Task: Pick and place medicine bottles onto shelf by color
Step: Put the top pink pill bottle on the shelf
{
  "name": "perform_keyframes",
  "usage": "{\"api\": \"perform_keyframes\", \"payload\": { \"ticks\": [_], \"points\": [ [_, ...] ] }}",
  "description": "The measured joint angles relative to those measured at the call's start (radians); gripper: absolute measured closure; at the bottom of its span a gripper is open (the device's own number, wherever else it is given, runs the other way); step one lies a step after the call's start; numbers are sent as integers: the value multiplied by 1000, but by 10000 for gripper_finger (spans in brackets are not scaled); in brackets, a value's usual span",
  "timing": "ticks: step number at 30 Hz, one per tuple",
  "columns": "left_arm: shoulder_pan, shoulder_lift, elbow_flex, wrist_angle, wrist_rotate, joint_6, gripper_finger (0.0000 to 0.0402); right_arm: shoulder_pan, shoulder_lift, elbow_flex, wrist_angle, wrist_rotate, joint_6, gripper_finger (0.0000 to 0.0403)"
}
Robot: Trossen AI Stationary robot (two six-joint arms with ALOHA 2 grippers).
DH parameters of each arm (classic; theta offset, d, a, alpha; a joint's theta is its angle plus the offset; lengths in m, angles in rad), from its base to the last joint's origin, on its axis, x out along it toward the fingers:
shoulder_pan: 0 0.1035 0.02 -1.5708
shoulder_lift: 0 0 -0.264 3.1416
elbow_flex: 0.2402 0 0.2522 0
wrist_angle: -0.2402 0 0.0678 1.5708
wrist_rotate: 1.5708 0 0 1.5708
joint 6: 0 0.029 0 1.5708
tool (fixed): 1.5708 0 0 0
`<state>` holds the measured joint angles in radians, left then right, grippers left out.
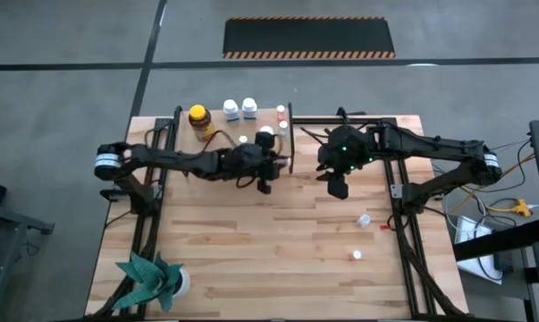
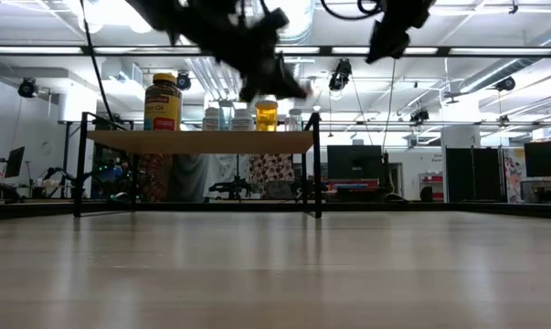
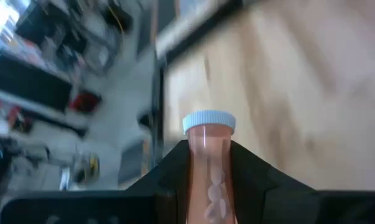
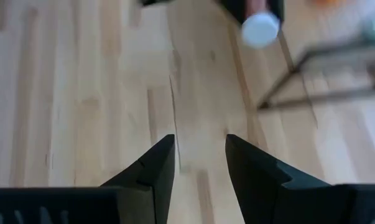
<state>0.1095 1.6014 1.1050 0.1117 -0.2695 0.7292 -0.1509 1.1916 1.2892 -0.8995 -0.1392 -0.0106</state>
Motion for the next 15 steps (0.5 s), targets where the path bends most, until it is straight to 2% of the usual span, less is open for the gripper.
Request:
{"api": "perform_keyframes", "payload": {
  "ticks": [3,7,12,15],
  "points": [
    [-61,-51,-8,96,0,-51,336,33,-4,-35,155,0,-49,271],
    [-131,-118,-30,125,-26,-100,336,84,-18,-99,399,13,-109,275],
    [-201,-165,-68,122,-212,-116,336,135,-57,-197,734,35,-147,281],
    [-232,-176,-92,117,-321,-112,336,138,-60,-240,855,49,-125,280]
  ]
}}
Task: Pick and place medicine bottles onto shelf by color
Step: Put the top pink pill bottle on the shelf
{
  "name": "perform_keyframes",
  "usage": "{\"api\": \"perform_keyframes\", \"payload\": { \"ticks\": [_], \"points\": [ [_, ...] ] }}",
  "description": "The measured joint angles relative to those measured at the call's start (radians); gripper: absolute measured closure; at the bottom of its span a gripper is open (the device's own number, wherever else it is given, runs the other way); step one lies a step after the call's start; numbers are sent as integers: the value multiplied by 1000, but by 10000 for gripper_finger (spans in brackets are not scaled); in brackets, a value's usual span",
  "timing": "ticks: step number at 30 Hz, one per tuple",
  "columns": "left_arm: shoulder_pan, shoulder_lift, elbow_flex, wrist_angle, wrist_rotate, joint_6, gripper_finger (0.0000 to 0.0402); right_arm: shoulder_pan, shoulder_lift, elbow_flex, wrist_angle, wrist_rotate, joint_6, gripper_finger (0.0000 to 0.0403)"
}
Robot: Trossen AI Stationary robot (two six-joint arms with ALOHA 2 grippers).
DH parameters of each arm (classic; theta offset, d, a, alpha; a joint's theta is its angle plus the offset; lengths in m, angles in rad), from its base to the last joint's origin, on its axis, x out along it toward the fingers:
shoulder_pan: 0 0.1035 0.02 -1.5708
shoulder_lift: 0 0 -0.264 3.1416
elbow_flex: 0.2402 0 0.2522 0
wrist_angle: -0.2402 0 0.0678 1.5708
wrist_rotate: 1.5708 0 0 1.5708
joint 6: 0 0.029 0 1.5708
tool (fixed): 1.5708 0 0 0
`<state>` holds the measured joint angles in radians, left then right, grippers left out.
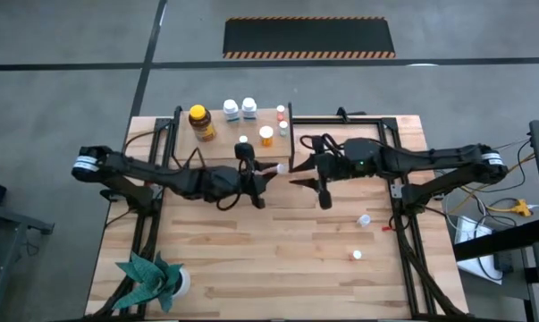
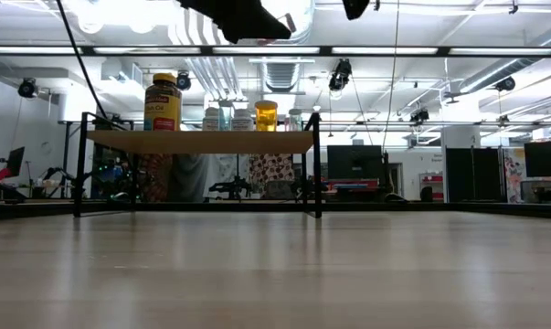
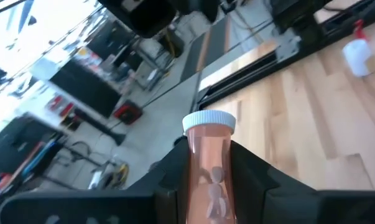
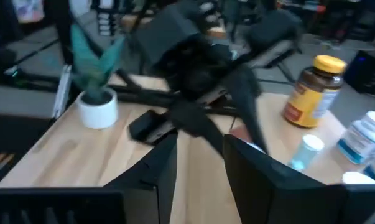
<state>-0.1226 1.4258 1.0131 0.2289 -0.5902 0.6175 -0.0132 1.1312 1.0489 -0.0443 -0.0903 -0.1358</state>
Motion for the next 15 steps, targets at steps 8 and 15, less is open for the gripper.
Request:
{"api": "perform_keyframes", "payload": {
  "ticks": [8,15],
  "points": [
    [-34,-2,-4,1,-55,15,336,0,67,-17,14,171,56,199],
    [-34,-1,1,24,-60,27,336,0,110,27,24,171,159,138]
  ]
}}
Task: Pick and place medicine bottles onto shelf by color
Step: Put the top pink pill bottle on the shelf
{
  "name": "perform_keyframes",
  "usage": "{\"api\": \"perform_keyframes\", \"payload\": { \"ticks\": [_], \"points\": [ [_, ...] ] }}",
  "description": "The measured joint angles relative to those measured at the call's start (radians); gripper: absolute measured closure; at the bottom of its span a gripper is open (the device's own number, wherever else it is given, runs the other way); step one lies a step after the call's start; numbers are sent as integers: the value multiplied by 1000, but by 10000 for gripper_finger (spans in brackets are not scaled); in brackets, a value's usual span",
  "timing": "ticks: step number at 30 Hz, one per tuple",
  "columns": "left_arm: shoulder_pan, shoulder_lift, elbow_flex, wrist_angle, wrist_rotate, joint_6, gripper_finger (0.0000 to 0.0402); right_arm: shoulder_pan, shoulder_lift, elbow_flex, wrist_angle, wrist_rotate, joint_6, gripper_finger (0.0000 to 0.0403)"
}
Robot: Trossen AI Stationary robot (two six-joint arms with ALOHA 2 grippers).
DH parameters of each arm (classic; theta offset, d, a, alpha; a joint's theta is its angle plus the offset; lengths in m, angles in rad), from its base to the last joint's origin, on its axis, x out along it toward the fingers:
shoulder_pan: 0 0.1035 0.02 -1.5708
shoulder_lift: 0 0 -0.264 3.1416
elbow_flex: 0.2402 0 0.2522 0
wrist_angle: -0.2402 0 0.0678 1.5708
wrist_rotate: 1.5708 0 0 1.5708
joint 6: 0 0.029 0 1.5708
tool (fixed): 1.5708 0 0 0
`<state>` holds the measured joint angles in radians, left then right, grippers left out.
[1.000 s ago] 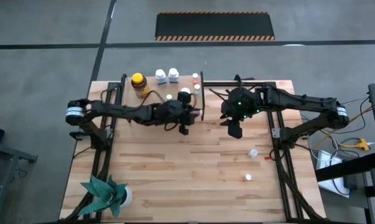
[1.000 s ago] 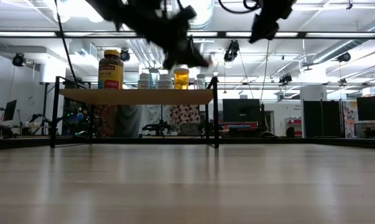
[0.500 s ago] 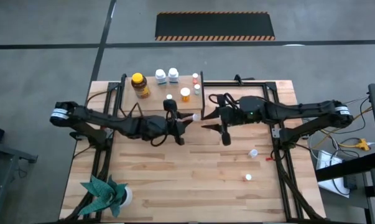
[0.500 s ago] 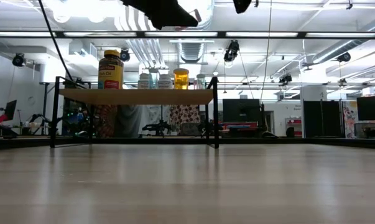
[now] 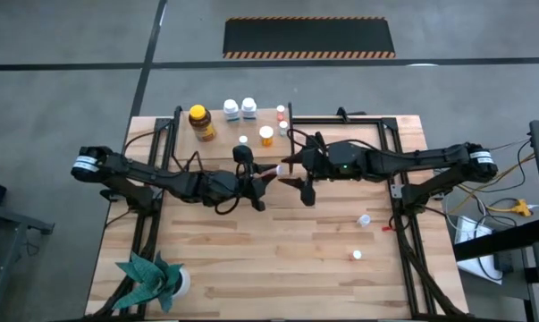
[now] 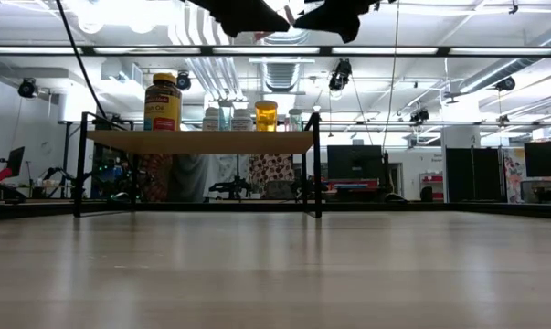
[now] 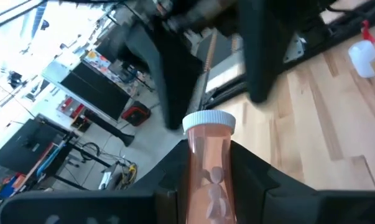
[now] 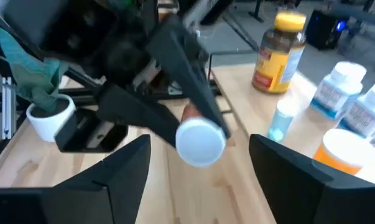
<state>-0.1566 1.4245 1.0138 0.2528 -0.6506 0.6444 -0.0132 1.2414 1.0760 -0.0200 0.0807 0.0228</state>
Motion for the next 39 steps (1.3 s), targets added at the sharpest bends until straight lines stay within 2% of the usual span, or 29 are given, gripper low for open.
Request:
{"api": "perform_keyframes", "payload": {
  "ticks": [4,19,24,33,39],
  "points": [
    [-2,0,0,45,-3,24,336,0,27,10,9,0,19,136],
    [-2,2,-6,36,4,55,336,0,38,17,34,0,47,182],
    [-2,2,-6,37,44,70,336,0,38,17,45,-2,64,209],
    [-2,2,-5,50,39,68,336,0,38,17,43,2,65,271],
    [-2,2,-5,50,39,65,317,0,38,17,40,3,63,278]
  ]
}}
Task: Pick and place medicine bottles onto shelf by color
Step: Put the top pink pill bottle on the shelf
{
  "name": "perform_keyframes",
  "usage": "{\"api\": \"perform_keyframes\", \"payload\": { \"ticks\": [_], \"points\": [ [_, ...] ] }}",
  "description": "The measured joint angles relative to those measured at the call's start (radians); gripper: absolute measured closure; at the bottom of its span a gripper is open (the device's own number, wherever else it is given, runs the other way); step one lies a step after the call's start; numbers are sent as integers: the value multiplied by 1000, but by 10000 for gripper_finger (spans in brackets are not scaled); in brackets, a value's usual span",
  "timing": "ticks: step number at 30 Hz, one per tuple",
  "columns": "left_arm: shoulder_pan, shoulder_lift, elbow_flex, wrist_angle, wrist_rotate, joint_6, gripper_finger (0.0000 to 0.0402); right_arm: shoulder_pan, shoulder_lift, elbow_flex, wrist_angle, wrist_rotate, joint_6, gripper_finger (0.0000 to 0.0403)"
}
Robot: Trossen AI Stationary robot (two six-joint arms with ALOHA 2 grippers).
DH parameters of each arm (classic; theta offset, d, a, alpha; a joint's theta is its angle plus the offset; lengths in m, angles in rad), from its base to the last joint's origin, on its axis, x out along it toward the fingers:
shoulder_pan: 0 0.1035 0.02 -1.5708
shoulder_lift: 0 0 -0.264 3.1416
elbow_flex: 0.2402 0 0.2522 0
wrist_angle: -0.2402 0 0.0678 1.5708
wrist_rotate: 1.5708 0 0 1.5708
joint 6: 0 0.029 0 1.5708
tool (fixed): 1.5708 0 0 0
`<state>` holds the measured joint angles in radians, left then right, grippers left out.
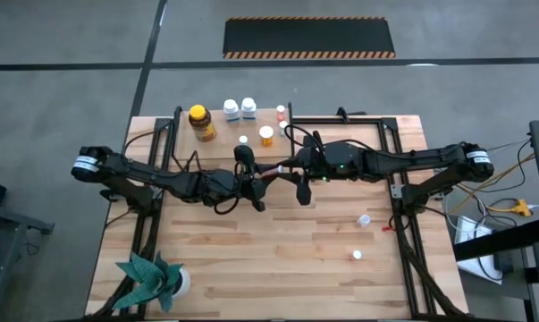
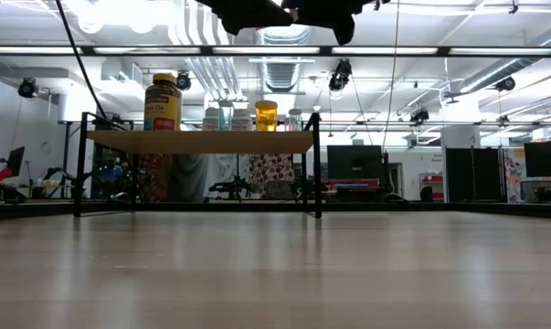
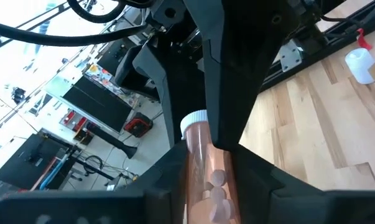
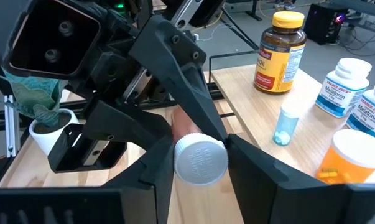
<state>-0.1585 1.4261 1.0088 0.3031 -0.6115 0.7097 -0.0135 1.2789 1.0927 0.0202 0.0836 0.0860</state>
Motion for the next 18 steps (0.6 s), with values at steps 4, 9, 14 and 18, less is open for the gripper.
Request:
{"api": "perform_keyframes", "payload": {
  "ticks": [4,9,14,18],
  "points": [
    [0,0,0,-4,6,2,270,0,-1,0,-6,-1,0,279],
    [0,0,-1,-18,-3,4,225,-9,-1,9,-30,-4,0,279],
    [-2,-30,-1,-88,-89,3,215,-46,3,98,-228,-8,-36,279],
    [-3,-73,-1,-168,-101,-24,214,-108,5,197,-415,-7,-113,280]
  ]
}}
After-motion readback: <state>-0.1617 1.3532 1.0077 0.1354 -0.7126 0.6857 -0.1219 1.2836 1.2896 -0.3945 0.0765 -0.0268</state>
